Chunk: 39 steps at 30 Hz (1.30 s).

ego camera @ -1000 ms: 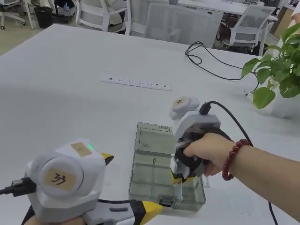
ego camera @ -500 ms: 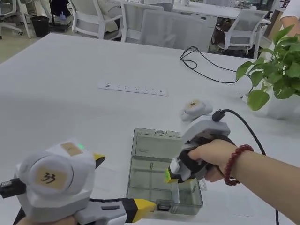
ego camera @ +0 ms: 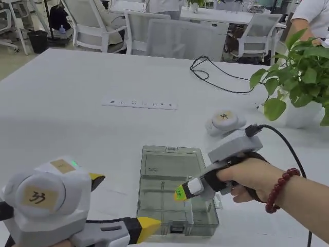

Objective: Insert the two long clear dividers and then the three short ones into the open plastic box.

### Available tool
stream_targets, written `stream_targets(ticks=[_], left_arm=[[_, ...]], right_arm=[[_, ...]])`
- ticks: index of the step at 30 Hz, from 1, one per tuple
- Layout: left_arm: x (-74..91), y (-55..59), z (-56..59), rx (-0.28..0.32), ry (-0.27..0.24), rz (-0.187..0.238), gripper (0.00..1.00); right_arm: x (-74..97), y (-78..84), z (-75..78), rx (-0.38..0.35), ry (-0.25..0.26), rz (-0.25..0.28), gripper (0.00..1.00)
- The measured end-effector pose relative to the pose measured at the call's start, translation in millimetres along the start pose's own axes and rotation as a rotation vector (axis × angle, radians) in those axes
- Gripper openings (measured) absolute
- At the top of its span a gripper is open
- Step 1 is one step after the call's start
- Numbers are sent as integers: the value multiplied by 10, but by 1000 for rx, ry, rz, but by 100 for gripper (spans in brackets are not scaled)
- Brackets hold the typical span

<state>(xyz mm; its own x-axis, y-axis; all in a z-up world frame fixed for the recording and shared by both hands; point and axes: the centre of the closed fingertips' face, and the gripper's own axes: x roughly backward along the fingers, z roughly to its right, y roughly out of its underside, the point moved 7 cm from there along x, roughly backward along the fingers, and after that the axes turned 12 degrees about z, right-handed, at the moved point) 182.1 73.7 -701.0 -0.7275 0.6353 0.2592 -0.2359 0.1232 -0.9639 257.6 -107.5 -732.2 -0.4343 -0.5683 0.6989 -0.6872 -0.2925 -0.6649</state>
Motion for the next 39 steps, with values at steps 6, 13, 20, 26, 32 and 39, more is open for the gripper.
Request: stream_targets(ticks=[6, 13, 20, 26, 32, 39], left_arm=[[77, -7, -15, 2, -30, -6, 87], [181, -15, -34, 13, -61, -13, 86], [269, -9, -14, 16, -86, -21, 85], [317, 32, -9, 33, -106, -40, 84], [357, 66, -38, 55, -146, -85, 81], [339, 40, -104, 55, -166, -105, 78]], right_arm=[[135, 21, -29, 84, -35, 70, 43], [296, 77, -33, 177, -51, 163, 52], [397, 208, -24, 220, -63, 210, 60], [496, 279, 45, 199, -59, 281, 63], [568, 357, 81, 243, -58, 295, 65], [609, 444, 45, 354, -45, 278, 66]])
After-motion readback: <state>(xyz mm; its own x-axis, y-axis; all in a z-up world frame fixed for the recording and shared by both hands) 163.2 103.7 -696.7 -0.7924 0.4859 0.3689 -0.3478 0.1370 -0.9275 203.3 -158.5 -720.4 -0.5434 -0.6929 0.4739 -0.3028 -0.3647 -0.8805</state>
